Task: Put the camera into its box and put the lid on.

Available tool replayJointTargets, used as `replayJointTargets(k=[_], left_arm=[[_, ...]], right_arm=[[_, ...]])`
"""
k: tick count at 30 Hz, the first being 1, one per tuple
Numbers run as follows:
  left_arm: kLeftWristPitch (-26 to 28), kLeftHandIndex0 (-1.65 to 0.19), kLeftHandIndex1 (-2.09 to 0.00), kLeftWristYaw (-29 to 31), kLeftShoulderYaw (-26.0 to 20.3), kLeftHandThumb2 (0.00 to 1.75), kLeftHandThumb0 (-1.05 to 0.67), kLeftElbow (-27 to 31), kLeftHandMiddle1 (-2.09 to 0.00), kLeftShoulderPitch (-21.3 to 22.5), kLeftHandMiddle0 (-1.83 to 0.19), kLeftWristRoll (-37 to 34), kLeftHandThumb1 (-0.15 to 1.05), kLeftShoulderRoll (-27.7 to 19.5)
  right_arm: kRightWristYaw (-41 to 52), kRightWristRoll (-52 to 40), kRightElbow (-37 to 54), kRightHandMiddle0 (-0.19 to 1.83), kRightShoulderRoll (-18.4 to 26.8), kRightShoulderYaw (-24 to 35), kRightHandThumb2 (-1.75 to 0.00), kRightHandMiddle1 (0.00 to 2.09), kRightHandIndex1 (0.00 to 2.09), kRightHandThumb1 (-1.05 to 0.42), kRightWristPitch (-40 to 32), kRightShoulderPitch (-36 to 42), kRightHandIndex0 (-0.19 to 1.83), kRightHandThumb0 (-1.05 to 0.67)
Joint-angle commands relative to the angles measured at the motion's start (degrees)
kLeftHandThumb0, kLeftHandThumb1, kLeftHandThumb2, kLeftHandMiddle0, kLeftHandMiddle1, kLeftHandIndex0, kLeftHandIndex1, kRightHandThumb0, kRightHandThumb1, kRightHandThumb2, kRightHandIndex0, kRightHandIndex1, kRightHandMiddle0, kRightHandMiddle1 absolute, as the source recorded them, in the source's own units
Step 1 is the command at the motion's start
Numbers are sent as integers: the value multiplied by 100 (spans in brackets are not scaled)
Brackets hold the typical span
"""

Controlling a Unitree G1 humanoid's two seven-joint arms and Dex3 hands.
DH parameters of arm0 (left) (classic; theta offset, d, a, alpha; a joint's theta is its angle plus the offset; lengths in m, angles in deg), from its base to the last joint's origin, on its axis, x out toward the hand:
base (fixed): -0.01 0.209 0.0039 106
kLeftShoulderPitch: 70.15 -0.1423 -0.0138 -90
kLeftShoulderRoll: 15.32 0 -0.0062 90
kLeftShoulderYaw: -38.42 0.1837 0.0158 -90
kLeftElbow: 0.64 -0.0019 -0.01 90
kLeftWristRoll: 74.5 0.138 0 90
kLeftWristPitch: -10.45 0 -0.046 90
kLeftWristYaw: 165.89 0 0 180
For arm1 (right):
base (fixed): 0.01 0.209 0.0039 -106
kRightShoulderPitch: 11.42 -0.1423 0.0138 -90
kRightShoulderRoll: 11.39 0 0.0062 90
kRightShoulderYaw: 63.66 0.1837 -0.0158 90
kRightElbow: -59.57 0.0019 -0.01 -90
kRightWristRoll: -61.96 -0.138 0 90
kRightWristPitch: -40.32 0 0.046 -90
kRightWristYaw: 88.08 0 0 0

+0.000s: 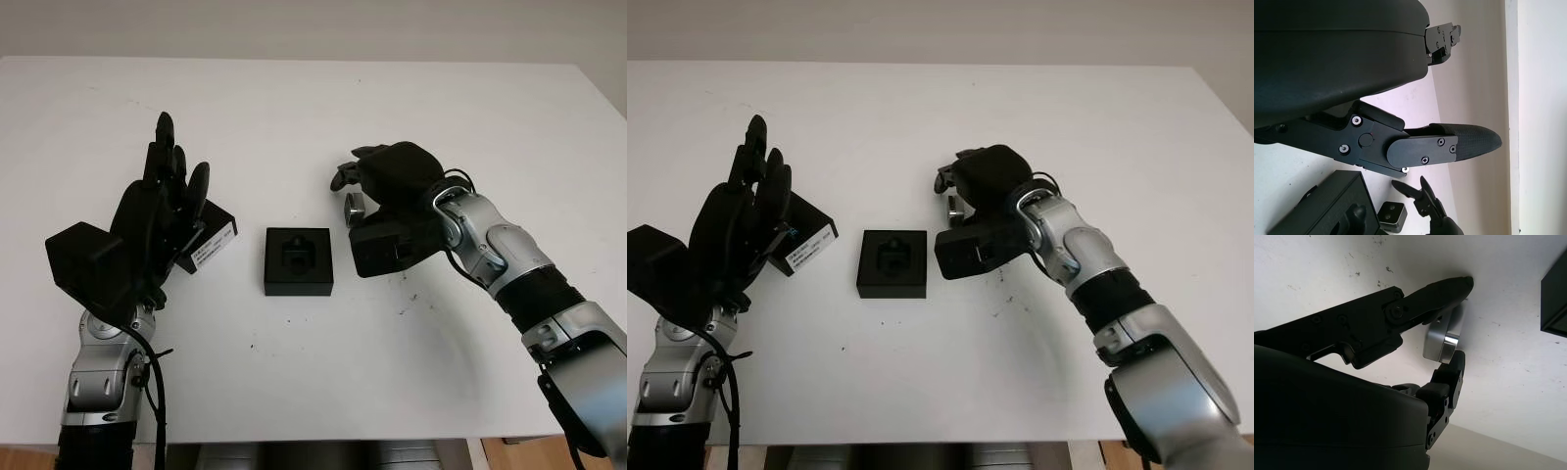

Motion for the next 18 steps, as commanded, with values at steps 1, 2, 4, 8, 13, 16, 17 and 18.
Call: replayJointTargets(k=[1, 2, 4, 8, 13, 16, 17, 18], left_arm=[[-10, 19, 0, 5, -21, 48, -74, 81, 0, -69, 19, -27, 105, 4], [-2, 19, 0, 8, -20, 48, -74, 86, 0, -72, 19, -29, 105, 2], [0, 19, 0, 25, -18, 48, -74, 86, 0, -76, 19, -32, 105, -10], [-12, 19, 0, 48, -23, 49, -73, 82, 0, -70, 19, -30, 105, -21], [-24, 19, 0, 49, -23, 49, -74, 78, 0, -66, 19, -13, 105, -21], [-36, 19, 0, 36, -22, 48, -74, 82, 0, -67, 19, -8, 105, -8], [-26, 19, 0, 32, -24, 48, -74, 89, 0, -68, 19, -16, 105, -1], [-26, 19, 0, 29, -27, 48, -74, 92, 0, -69, 19, -25, 105, 7]], right_arm=[[-67, -72, 61, 51, 0, 78, -6, 60, 8, -95, -15, 4, 35, -59], [-123, -63, 70, 53, 0, 85, -5, 61, 9, -95, -12, 16, 37, -59], [-195, -52, 76, 54, -1, 86, -5, 62, 10, -94, -10, 28, 39, -58], [-215, -12, 73, 58, 14, 49, -5, 65, 9, -94, -26, 22, 41, -56], [-302, 55, 23, 61, 44, 5, -6, 76, 8, -95, 48, 13, 44, -53], [-437, 95, -66, 53, 49, -23, -5, 109, 7, -95, 109, 5, 47, -54], [-479, 112, -84, 51, 52, -32, -5, 115, 6, -96, 123, 2, 47, -54], [-474, 132, -80, 48, 60, -46, -5, 128, 6, -95, 120, -5, 48, -54]])
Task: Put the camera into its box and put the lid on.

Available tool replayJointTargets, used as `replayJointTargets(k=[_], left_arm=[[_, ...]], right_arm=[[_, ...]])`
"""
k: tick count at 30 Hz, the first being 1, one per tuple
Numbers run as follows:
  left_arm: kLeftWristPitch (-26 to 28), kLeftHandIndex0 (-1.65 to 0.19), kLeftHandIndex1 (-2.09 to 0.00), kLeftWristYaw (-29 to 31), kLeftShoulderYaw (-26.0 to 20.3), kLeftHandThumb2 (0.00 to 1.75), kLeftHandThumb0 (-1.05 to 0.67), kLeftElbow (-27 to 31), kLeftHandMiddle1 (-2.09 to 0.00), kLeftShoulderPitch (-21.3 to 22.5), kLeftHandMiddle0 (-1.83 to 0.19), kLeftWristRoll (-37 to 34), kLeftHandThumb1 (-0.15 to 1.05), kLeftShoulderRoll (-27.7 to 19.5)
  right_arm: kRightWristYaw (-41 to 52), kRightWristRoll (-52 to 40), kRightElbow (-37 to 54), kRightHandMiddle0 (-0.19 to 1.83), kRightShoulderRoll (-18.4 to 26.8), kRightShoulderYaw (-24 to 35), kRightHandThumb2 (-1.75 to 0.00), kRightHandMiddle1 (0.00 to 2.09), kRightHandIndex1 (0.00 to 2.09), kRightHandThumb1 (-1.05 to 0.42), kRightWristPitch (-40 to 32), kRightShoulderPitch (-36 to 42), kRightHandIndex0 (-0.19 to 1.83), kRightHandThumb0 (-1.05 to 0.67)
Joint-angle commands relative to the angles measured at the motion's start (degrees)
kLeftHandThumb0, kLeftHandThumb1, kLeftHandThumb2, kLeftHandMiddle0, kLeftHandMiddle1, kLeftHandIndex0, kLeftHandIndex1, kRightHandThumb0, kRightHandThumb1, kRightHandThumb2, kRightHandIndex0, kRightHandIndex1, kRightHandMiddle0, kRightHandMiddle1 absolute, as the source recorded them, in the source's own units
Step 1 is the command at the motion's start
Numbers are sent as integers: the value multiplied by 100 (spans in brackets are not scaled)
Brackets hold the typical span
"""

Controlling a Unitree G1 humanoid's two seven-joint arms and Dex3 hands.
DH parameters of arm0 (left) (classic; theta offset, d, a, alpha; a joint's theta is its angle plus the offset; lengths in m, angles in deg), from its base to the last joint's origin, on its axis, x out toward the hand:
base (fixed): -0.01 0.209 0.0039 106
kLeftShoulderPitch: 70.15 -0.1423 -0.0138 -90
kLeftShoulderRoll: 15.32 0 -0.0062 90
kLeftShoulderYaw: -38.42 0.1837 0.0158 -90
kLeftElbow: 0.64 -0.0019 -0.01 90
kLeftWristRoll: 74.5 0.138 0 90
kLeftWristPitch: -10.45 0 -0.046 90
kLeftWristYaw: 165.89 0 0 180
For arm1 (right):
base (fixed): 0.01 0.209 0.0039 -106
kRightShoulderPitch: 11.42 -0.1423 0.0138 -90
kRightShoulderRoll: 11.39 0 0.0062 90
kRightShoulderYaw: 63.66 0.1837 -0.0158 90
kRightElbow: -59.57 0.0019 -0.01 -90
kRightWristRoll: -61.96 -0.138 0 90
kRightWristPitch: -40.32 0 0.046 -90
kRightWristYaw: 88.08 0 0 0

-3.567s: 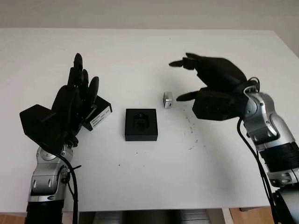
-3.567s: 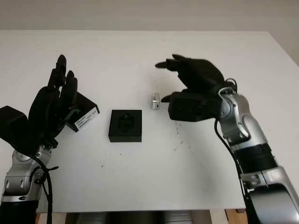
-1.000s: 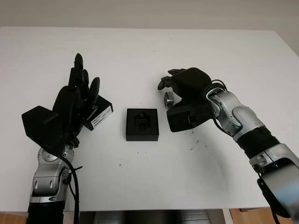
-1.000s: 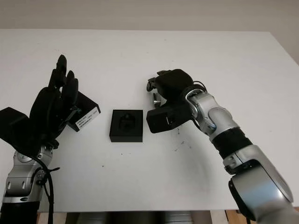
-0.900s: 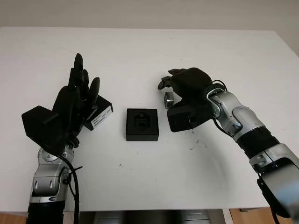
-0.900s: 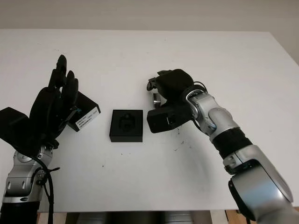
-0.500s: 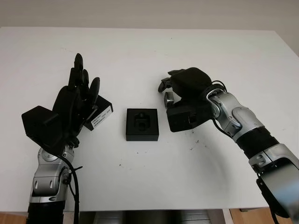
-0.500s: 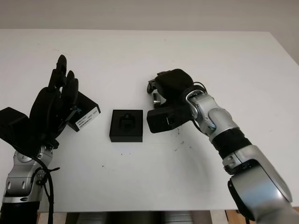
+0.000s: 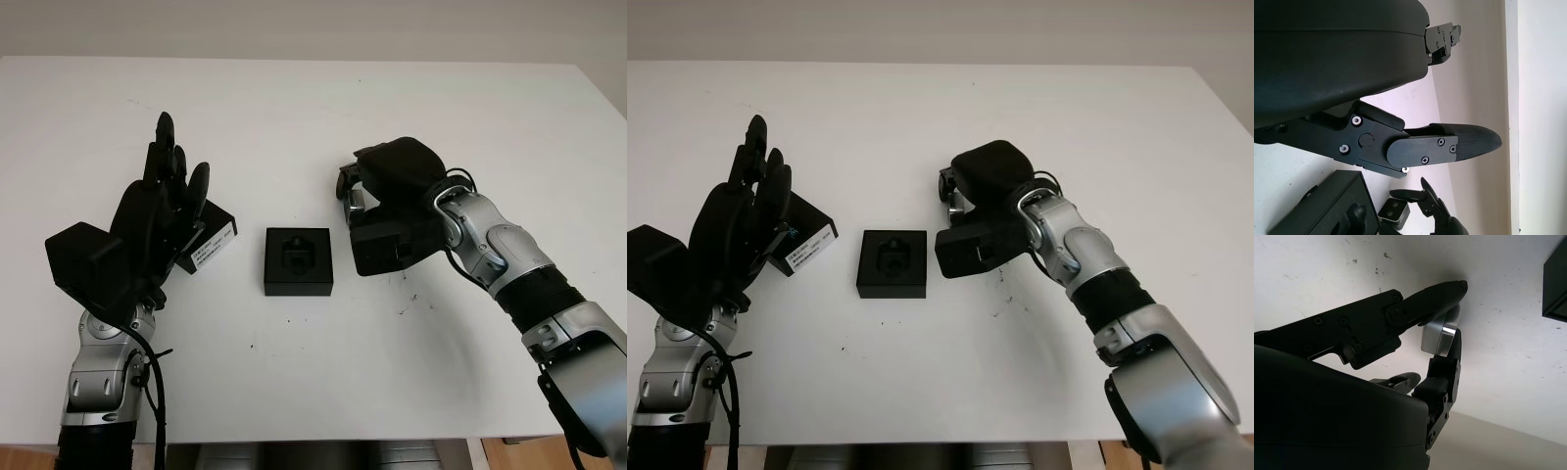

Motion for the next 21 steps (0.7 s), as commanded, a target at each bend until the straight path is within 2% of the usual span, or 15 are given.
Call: replayJointTargets(k=[1, 7, 13, 21], left_arm=[[-29, 19, 0, -3, -18, 48, -74, 93, 0, -69, 19, -23, 105, 8], [-29, 19, 0, -13, -12, 47, -75, 101, 0, -79, 19, -24, 105, 19], [-3, 19, 0, -3, -11, 48, -74, 117, 0, -95, 19, -39, 105, 5], [-13, 19, 0, 18, -26, 48, -74, 100, 0, -91, 19, -39, 105, -20]], right_arm=[[-51, 59, -30, 46, 61, -39, -6, 132, 6, -96, 39, -11, 48, -54], [-184, 79, -92, 45, 76, -40, -5, 143, 7, -96, 163, -6, 51, -50], [-518, 156, -164, 51, 65, -60, -5, 126, 8, -93, 284, 8, 58, -45], [-836, 134, -255, 55, 45, -32, -5, 120, 8, -91, 446, 3, 59, -44]])
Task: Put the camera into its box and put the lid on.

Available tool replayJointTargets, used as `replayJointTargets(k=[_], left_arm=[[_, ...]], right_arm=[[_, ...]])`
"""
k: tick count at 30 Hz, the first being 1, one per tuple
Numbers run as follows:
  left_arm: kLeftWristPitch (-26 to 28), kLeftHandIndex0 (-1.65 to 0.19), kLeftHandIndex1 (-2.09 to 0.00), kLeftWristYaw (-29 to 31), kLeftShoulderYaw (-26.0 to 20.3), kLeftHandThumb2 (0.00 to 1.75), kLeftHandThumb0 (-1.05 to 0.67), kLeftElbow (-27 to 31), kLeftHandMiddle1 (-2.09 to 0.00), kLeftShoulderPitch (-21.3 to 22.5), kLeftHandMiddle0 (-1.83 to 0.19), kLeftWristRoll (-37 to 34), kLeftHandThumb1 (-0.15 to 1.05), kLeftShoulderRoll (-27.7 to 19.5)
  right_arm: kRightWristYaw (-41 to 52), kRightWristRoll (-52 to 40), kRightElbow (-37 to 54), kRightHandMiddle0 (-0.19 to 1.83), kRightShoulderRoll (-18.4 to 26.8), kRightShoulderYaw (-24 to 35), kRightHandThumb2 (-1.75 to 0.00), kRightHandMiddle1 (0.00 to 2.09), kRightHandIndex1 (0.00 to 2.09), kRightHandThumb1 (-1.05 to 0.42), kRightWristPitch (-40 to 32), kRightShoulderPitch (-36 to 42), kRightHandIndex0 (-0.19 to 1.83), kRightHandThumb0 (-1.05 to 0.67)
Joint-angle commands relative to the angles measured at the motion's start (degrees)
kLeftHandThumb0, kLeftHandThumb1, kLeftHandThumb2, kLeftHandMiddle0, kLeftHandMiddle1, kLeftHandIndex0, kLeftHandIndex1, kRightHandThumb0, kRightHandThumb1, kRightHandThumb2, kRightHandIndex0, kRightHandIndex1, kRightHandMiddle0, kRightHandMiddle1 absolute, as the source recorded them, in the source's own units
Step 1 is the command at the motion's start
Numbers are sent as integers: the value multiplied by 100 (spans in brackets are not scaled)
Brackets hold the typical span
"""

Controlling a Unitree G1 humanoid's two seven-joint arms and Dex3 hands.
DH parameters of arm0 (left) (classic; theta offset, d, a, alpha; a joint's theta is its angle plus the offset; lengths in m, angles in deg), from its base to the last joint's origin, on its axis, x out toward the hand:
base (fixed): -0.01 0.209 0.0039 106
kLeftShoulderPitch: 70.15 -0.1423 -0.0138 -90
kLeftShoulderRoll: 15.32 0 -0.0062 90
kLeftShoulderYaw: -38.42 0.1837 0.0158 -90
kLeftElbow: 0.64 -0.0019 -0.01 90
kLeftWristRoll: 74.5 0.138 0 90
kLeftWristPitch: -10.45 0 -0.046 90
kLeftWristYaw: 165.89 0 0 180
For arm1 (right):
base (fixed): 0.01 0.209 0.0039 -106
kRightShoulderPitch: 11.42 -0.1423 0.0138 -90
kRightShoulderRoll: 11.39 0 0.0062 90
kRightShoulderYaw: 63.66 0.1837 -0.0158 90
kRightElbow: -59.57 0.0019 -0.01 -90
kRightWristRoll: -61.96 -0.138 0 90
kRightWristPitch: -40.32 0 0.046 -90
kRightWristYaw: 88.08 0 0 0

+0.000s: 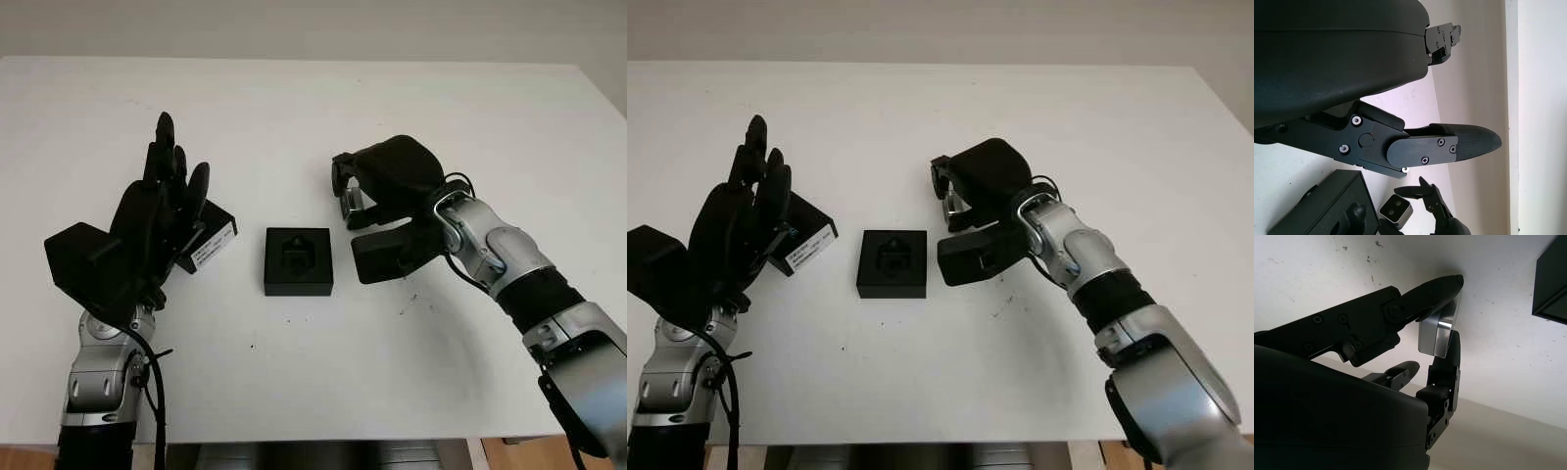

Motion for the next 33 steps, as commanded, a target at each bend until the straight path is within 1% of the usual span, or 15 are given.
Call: replayJointTargets(k=[1, 5, 9, 12, 13, 14, 16, 19, 24, 28, 33], left_arm=[[-22, 19, 0, 16, -25, 48, -74, 91, 0, -83, 19, -17, 105, -22], [-55, 19, 0, 2, -19, 48, -74, 90, 0, -82, 19, 13, 105, -20], [-5, 19, 0, 10, -20, 49, -75, 108, 0, -82, 19, 7, 105, -32], [-24, 19, 0, 18, -34, 47, -75, 94, 0, -77, 19, -15, 105, -22], [-26, 19, 0, 21, -34, 47, -75, 95, 0, -77, 19, -15, 105, -24], [-31, 19, 0, 29, -32, 47, -74, 96, 0, -78, 19, -10, 105, -33], [-23, 19, 0, 48, -25, 48, -74, 106, 0, -81, 19, 0, 105, -48], [-28, 19, 0, 59, -13, 49, -74, 98, 0, -77, 19, 28, 105, -60], [67, 19, 0, 22, -2, 48, -74, 128, 0, -57, 19, 31, 105, -56], [117, 19, 0, 18, -3, 48, -74, 116, 0, -21, 19, 12, 105, -49], [95, 19, 0, 64, 12, 48, -75, 118, 0, -17, 19, 8, 105, -63]], right_arm=[[-97, -47, -35, 55, 24, 36, -5, 120, 8, -91, 51, 5, 59, -44], [-89, -258, 78, 54, 8, 193, -6, 118, 6, -92, 35, 59, 57, -44], [-227, -834, 164, 60, -8, 581, -5, 102, 6, -90, 276, 187, 57, -39], [-439, -1145, 138, 63, -61, 809, -5, 100, 6, -89, 425, 254, 58, -38], [-507, -1279, 117, 64, -108, 903, -5, 102, 6, -88, 461, 277, 58, -38], [-552, -1427, 104, 62, -162, 1004, -5, 108, 6, -88, 472, 302, 58, -38], [-521, -1730, 174, 54, -263, 1204, -6, 121, 4, -89, 424, 373, 55, -38], [-306, -2328, 443, 44, -403, 1552, -6, 133, 2, -93, 413, 557, 49, -37], [32, -3006, 1088, 39, -557, 1938, -6, 136, 0, -95, 388, 979, 44, -39], [72, -3021, 1457, 41, -627, 1987, -6, 138, 2, -95, 351, 1243, 46, -41], [84, -3002, 1519, 45, -698, 2005, -5, 137, 3, -93, 375, 1390, 49, -38]])
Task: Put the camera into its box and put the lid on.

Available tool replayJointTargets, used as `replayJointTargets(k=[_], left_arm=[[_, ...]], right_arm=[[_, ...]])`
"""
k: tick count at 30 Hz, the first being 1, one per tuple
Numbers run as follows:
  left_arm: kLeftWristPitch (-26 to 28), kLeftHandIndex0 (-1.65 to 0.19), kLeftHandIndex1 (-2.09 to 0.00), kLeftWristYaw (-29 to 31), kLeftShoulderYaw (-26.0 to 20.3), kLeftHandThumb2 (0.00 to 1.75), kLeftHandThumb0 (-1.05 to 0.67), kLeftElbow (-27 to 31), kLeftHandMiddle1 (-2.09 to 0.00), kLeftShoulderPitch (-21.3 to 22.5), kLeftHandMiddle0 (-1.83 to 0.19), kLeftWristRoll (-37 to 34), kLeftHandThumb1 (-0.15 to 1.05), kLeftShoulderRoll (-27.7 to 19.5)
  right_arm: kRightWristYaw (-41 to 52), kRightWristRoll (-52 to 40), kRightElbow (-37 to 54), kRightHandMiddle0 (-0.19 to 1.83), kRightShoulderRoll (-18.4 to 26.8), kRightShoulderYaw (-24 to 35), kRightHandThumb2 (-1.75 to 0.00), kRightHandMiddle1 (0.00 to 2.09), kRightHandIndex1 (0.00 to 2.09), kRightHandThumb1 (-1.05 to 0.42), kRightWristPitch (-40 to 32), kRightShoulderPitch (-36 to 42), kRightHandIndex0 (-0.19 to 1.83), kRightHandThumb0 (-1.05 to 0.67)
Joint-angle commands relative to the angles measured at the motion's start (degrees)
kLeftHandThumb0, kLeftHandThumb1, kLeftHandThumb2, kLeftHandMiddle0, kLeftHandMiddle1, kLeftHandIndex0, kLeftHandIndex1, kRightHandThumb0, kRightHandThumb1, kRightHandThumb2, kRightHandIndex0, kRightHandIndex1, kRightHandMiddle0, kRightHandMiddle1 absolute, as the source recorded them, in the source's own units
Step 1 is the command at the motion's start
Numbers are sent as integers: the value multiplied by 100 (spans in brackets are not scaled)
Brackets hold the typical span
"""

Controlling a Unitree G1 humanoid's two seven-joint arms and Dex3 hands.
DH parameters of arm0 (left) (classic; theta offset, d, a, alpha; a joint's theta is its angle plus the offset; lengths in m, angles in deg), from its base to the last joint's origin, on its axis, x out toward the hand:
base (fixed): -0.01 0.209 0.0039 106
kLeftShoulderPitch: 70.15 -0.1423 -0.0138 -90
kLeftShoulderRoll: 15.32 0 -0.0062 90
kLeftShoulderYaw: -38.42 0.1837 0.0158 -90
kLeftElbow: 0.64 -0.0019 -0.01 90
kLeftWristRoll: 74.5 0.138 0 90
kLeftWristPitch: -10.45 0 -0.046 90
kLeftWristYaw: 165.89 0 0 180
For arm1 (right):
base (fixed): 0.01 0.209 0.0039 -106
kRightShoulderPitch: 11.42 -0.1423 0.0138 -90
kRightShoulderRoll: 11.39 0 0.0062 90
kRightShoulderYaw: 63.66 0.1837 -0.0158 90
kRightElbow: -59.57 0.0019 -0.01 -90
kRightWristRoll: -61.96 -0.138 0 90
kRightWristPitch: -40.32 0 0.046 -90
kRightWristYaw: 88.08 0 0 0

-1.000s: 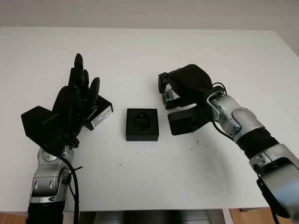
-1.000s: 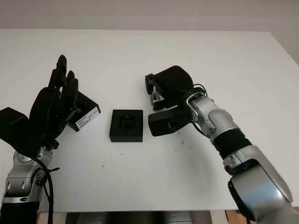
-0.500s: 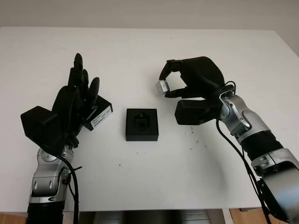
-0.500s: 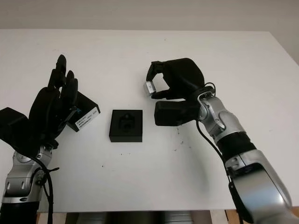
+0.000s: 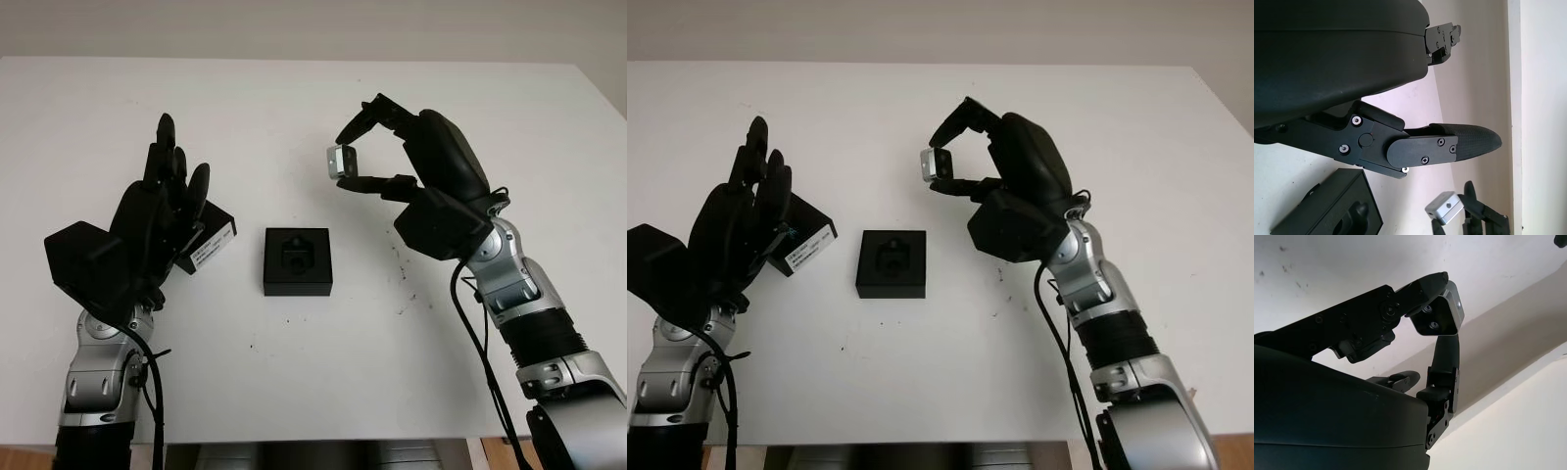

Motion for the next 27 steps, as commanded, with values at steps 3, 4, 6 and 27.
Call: replayJointTargets(k=[3, 4, 6, 27], left_arm=[[-6, 19, 0, 7, 5, 49, -74, 114, 0, -39, 19, 13, 105, -31], [3, 19, 0, 5, 9, 49, -74, 129, 0, -50, 19, 27, 105, -41], [14, 19, 0, -8, 17, 49, -74, 150, 0, -64, 19, 58, 105, -47], [-2, 19, 0, -144, 94, 47, -76, 176, 0, -71, 19, 56, 105, 122]], right_arm=[[271, -124, 439, 45, 11, 130, -5, 137, 3, -93, -181, 147, 48, -37], [405, -178, 604, 44, 15, 152, -6, 138, 2, -94, -294, 204, 47, -37], [677, -283, 896, 41, 24, 193, -6, 141, 2, -95, -509, 310, 46, -36], [1827, -377, 3290, 30, -443, 55, -6, 176, 2, -101, -2733, 1212, 41, -45]])
